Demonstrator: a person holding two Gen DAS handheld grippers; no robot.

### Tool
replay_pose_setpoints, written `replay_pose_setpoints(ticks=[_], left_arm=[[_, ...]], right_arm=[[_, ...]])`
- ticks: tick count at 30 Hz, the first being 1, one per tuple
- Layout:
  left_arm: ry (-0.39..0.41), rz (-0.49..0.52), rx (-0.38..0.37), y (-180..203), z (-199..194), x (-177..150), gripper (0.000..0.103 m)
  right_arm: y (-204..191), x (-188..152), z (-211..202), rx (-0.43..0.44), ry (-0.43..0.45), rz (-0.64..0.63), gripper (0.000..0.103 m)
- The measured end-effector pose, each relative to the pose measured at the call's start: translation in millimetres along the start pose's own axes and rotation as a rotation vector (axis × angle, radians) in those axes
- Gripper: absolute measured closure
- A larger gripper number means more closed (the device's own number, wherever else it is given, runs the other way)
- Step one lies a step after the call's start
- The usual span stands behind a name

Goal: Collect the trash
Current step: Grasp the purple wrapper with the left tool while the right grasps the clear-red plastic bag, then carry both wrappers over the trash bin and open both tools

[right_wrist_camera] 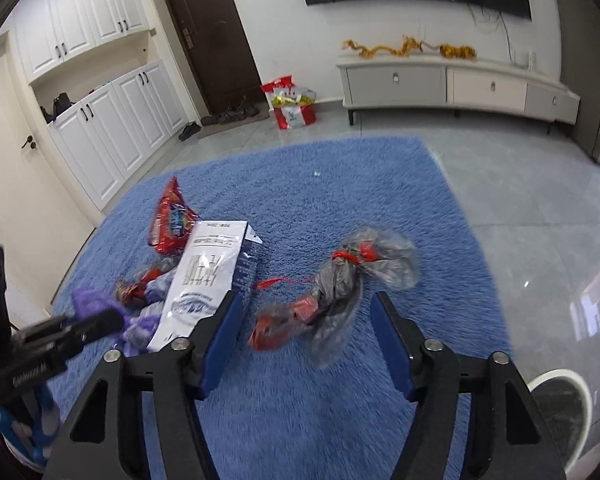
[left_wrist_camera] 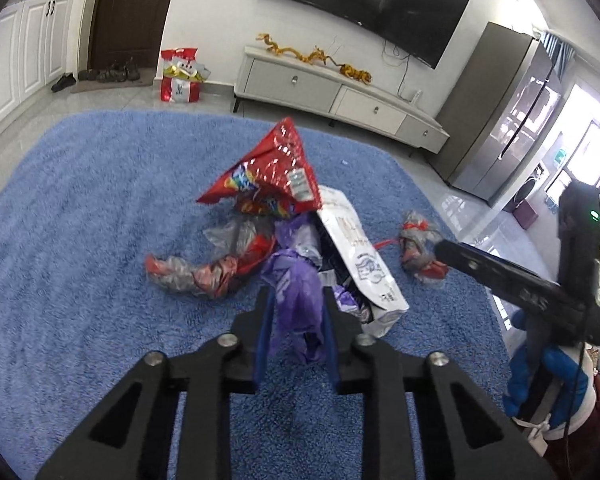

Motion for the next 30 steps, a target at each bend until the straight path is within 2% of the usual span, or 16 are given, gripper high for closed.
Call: replay_pose_setpoints(ticks=[5, 8, 10, 13, 19, 30], left_arm=[[0.007, -0.006, -0.015, -1.6, 0.0, -1.6, 0.087], [0.008, -0.002, -0.029, 0.1, -3.6, -6.3, 0.089], [0.010, 0.006, -0.042, 4.1, -8.5, -8.7, 0.089], [0.010, 0.012, -0.053, 9.0, -13.9, -14.7, 0.090], [0.023, 0.022, -0.071, 19.3, -37.4, -27.2, 0.090], [0.122, 0.052, -0.083, 33.4, -114.2, -38.1, 0.090]], right_arm=[[7.7, -3.7, 30.2, 0.008, -0.048, 0.054, 0.052], [10.2, -5.8, 39.0, -0.003, -0.061, 0.063, 0.062], [10.8, -6.4, 38.2, -0.010, -0.058, 0.057, 0.079], [11.8, -10.7, 33.9, -0.007, -0.060, 0.056, 0.086], [3.4, -21.4, 7.0, 0.002, -0.046, 0.028, 0.088], [-30.0, -22.8, -92.3, -0.003, 0.060, -0.051, 0.088]])
Point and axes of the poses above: each gripper's, at about its wrist camera, not at the fingertips, and z roughly the way its jaws point, y to its right, x to its top, the point moved 8 cm from there along z, roughly the way its jaws point, and after that the axes turned 14 degrees about -z, right-handed, at the moved point
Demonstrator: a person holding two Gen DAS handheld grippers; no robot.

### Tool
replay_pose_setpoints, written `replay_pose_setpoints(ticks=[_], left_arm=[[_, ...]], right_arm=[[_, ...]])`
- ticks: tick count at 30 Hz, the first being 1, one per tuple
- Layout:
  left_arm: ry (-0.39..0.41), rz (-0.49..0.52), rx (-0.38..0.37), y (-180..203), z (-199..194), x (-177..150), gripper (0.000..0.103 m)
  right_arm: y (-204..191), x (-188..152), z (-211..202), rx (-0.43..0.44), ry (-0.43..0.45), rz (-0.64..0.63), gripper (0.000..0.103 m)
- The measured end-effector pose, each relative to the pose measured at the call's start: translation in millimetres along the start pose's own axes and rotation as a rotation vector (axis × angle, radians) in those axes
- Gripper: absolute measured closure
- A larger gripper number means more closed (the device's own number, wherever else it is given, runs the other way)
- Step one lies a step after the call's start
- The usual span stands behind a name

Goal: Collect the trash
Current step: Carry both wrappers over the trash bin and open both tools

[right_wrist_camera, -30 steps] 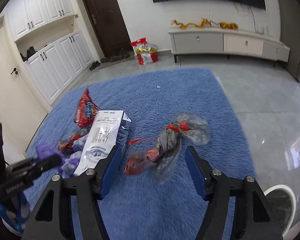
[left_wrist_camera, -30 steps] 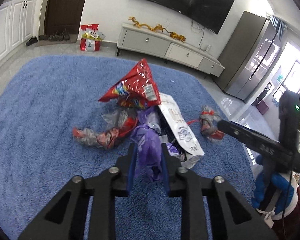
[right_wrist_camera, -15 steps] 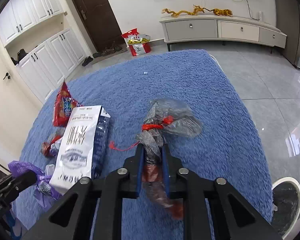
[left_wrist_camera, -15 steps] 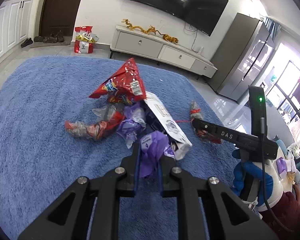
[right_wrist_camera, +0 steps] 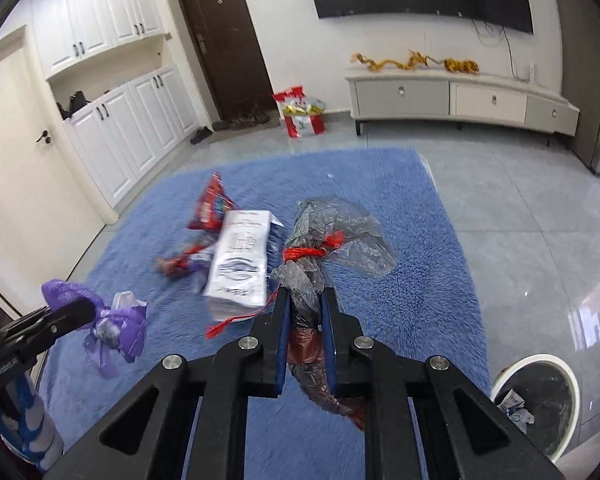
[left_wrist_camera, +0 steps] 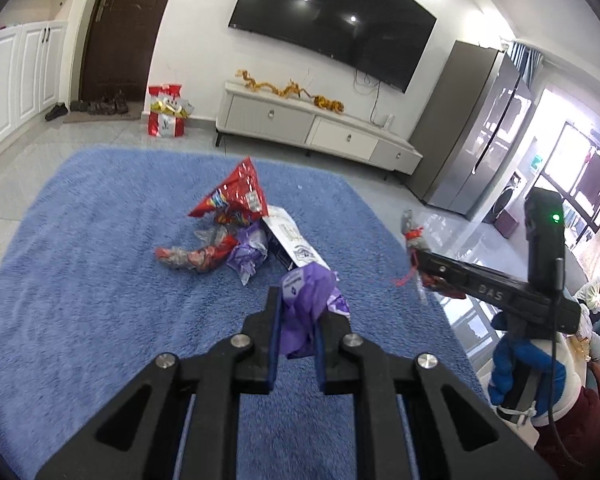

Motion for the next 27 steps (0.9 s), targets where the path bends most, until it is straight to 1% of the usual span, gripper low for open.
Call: replay_pose_setpoints(ticks=[3, 7, 11, 16, 20, 27], left_arm=[[0.045, 0.008, 0.000, 5.7, -27.2, 1.4, 0.090], [0.086, 0.022, -0.001, 13.8, -51.4, 4.4, 0.090], [0.112, 0.045, 0.002, 28.7, -65.9, 4.3, 0.090], [0.112, 0.091, -0.017, 60.2, -72.4, 1.4, 0.090], [0.092, 0.137, -0.033, 88.3, -66.4, -3.1, 0.090], [0.033, 0.236, -0.059, 154.1, -34.4, -14.4, 0.090]], right_arm=[[-5.8, 4.1, -24.6, -0.008, 0.034, -0.020, 0.088], [-18.2, 7.4, -62.2, -0.026, 0.086, -0.048, 0.088], [-25.2, 5.9, -99.0, -0.058, 0.132, -0.081, 0.088], [-16.3, -5.1, -138.6, -0.090, 0.181, -0.073, 0.088], [10.1, -18.0, -165.2, -0.129, 0.211, -0.033, 0.088], [86.0, -59.3, -200.3, -0.225, 0.217, 0.073, 0.088]])
Point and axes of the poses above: each gripper's, at about its wrist camera, not at the fingertips, and z roughly the way its jaws point, y to its right, x to its top, the point moved 8 cm from there along z, roughly the way its jaws point, and after that the axes turned 14 degrees about -z, right-handed, at the moved point
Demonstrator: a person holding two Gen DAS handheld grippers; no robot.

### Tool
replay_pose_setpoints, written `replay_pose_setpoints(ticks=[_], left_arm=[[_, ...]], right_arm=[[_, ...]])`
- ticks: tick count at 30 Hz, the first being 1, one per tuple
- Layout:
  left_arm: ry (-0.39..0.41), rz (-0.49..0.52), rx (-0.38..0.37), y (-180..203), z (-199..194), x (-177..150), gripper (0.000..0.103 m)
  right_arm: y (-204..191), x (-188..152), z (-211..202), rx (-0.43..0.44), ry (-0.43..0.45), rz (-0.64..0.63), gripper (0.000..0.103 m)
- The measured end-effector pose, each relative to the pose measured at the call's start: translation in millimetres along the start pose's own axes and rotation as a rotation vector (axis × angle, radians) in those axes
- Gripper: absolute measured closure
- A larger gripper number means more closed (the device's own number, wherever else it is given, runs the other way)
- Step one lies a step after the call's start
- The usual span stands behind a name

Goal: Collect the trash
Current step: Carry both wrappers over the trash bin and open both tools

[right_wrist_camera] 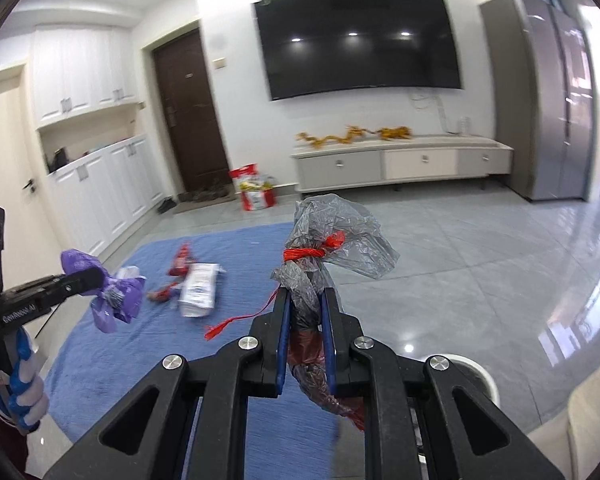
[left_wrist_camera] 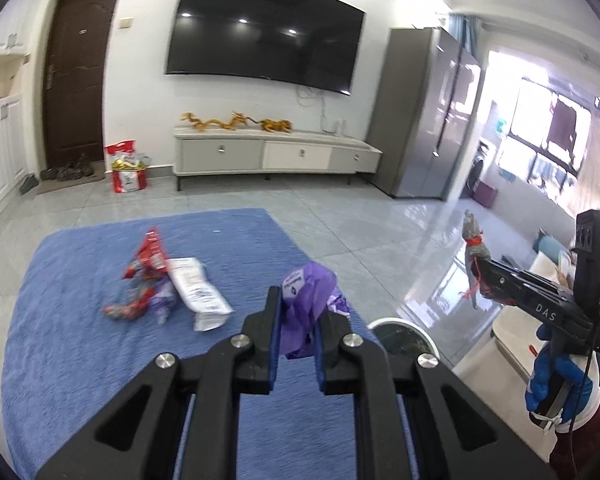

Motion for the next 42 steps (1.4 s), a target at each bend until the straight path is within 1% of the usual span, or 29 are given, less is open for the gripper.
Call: replay_pose_setpoints(ticks=[3, 5, 6, 8, 10, 11, 14, 15, 21, 25, 27, 31, 33, 35, 37, 39, 41, 42], left_arm=[[-0.043, 0.037, -0.019, 30.3, 26.2, -1.6, 0.090], [-0.085, 0.068, -0.030, 54.9, 51.4, -6.1, 0.090], [-0.107, 0.084, -0.035, 65.6, 64.0, -9.3, 0.090], [-0.148, 0.111, -0.046, 84.0, 85.6, -18.6, 0.090], [-0.211, 0.143, -0.061, 107.5, 116.9, -30.5, 0.090], [-0.229, 0.152, -0.065, 114.3, 124.6, -36.7, 0.090], [-0.314, 0.194, -0.074, 141.8, 169.8, -56.0, 0.090], [-0.343, 0.200, -0.080, 149.5, 183.9, -63.2, 0.090], [-0.492, 0.194, -0.093, 177.4, 262.2, -101.9, 0.089], [-0.551, 0.204, -0.083, 188.2, 302.7, -123.8, 0.088], [-0.586, 0.195, -0.088, 193.3, 318.6, -133.6, 0.088], [-0.628, 0.168, -0.090, 200.4, 344.2, -147.2, 0.088], [-0.630, 0.164, -0.088, 201.3, 351.1, -149.0, 0.088], [-0.643, 0.153, -0.090, 202.4, 360.8, -152.7, 0.088], [-0.655, 0.142, -0.087, 202.9, 368.1, -157.8, 0.087], [-0.663, 0.137, -0.085, 204.4, 371.6, -161.9, 0.087], [-0.677, 0.121, -0.092, 205.6, 374.7, -165.9, 0.081], [-0.679, 0.113, -0.093, 205.0, 374.9, -165.8, 0.074]], right_arm=[[36.8, -24.1, -4.0, -0.042, -0.026, 0.042, 0.088], [54.1, -37.6, -2.5, -0.067, -0.047, 0.058, 0.087], [66.6, -49.5, 0.3, -0.083, -0.066, 0.072, 0.087], [84.4, -67.1, 6.9, -0.093, -0.095, 0.105, 0.087], [102.2, -87.9, 15.4, -0.099, -0.129, 0.150, 0.086], [110.1, -96.8, 19.6, -0.101, -0.144, 0.171, 0.086], [132.9, -125.7, 36.2, -0.104, -0.197, 0.229, 0.085], [136.5, -129.5, 41.6, -0.105, -0.208, 0.239, 0.085], [161.6, -171.3, 80.7, -0.109, -0.307, 0.304, 0.084], [174.4, -191.8, 101.8, -0.116, -0.354, 0.336, 0.084], [178.1, -201.0, 108.7, -0.120, -0.373, 0.351, 0.084], [185.1, -214.4, 118.6, -0.131, -0.403, 0.366, 0.084], [188.4, -217.5, 120.6, -0.138, -0.411, 0.368, 0.083], [192.9, -221.1, 123.1, -0.149, -0.422, 0.370, 0.077], [195.5, -223.1, 123.7, -0.163, -0.429, 0.371, 0.065], [200.3, -227.6, 122.3, -0.175, -0.433, 0.375, 0.059], [202.4, -230.1, 119.2, -0.186, -0.434, 0.379, 0.058], [204.0, -230.8, 118.2, -0.190, -0.436, 0.380, 0.058]])
Point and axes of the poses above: each gripper's, at about its wrist camera, not at the fingertips, and z roughly the way its jaws point, y to its right, x to its top, the point moved 8 cm from there along z, roughly the way its jaws point, and after that the axes turned 14 degrees about -z, right-handed, at the moved point
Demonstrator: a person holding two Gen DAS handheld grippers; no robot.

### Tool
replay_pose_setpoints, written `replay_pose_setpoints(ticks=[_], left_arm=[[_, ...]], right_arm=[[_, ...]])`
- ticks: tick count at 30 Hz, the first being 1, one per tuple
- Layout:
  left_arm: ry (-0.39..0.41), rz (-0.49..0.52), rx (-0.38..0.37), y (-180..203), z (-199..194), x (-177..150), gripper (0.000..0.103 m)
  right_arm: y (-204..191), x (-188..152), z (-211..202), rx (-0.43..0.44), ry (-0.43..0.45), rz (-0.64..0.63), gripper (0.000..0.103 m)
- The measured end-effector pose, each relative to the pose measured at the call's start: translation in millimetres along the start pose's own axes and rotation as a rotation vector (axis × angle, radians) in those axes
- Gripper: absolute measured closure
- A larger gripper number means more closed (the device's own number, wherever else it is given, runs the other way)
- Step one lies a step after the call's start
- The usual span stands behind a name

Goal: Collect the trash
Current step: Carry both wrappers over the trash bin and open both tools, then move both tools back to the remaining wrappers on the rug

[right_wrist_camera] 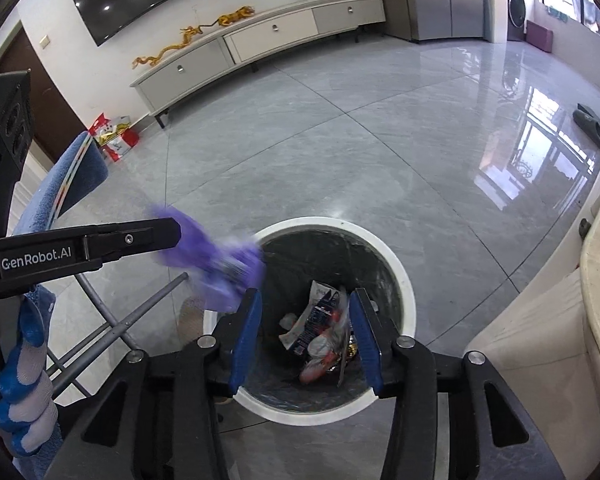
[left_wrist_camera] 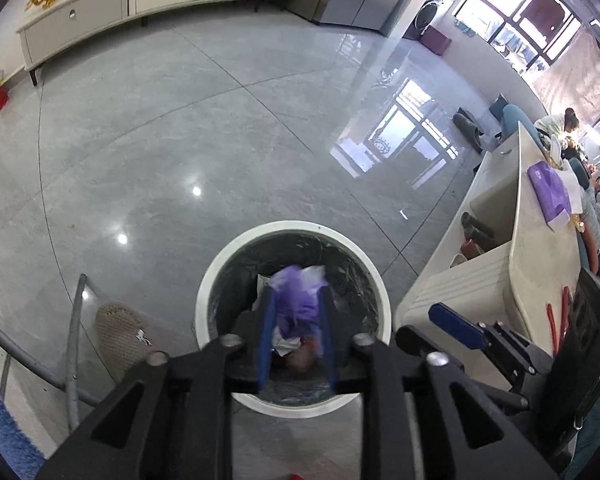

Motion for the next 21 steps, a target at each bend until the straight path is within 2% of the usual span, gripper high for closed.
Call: replay_pose_setpoints(ticks=[1, 7, 15, 21], left_arm=[[0.005, -0.004, -0.003, -0.2, -0.9, -0.2, 0.071], [0.040, 0.003, -0.021, 4.5, -15.6, -4.3, 0.071], [0.139, 0.024, -0.060, 12.5, -72.0, -17.1, 0.071], [0.296, 0.076, 0.016, 12.1, -135.9, -28.5, 0.068]], right_arm=[[1.2, -1.2, -0.9, -0.002, -0.001, 0.003, 0.058], [7.6, -8.1, -18.7, -0.016, 0.023, 0.034, 0.058], [9.3, -2.1, -73.0, -0.060, 0.108, 0.027, 0.057], [-7.1, 12.6, -127.3, -0.090, 0.220, -0.003, 0.053]])
Point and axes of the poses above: each gripper's, at about its wrist camera, not at the fingertips, and z roughly the way its jaws point, y to its right, x to its top, the point moved 8 cm from there along z, roughly the way its jaws point, and after that the axes turned 14 degrees about -z, right-handed, at the moved point
